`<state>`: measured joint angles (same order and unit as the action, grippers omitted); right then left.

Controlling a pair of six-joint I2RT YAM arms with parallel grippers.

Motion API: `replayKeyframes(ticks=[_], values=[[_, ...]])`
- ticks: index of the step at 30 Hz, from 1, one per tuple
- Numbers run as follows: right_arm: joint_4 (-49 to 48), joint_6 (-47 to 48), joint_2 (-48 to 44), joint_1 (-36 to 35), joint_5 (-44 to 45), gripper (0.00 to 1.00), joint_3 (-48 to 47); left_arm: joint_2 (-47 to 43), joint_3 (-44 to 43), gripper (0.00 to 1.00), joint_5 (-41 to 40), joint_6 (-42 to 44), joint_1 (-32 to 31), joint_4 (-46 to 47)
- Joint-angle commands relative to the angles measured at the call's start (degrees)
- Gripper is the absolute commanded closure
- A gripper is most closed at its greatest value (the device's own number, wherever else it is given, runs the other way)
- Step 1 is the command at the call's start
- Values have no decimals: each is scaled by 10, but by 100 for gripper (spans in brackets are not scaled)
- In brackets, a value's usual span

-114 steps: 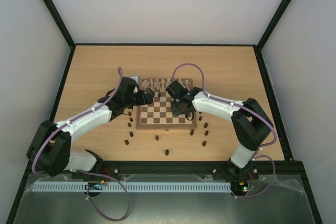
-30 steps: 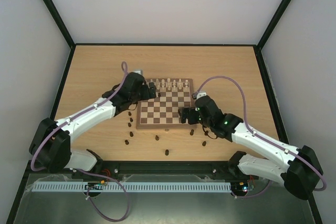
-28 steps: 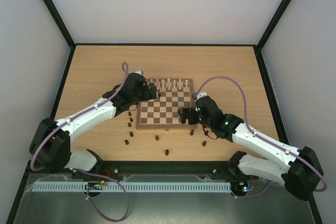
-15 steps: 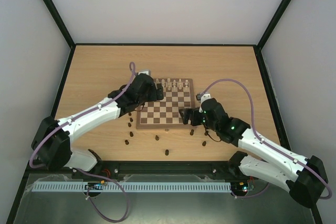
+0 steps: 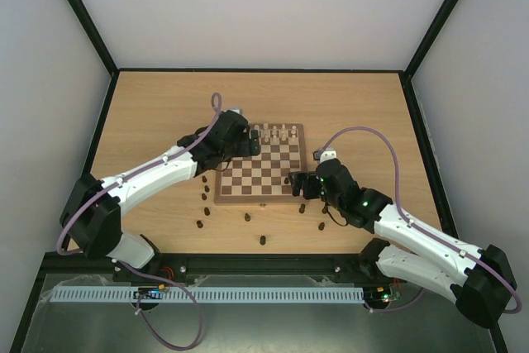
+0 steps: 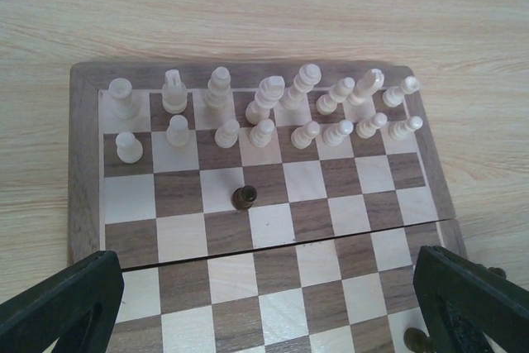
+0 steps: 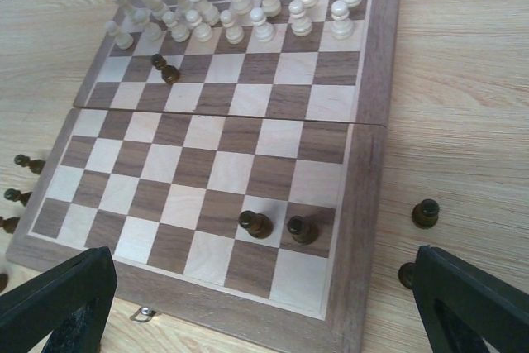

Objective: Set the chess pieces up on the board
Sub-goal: Pick up the chess piece from the chessboard.

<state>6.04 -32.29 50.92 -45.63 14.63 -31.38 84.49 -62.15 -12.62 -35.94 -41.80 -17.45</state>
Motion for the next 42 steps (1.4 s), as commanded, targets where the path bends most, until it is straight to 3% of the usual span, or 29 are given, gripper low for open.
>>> replayKeyframes(ticks=[1, 9, 19, 27, 42], values=[[-4, -7, -10, -3, 43, 1, 9, 17, -24, 1, -1, 15, 9, -34], [-13, -5, -8, -3, 41, 1, 11, 43, -54, 1, 6, 35, 36, -79], [-12, -6, -3, -3, 50, 1, 13, 112, -60, 1, 67, 63, 38, -55], [-14, -6, 1, -3, 53, 1, 16, 163, -93, 2, 58, 75, 30, -58], [-22, -4, 17, -3, 38, 1, 17, 228, -136, 63, 55, 80, 24, -63]])
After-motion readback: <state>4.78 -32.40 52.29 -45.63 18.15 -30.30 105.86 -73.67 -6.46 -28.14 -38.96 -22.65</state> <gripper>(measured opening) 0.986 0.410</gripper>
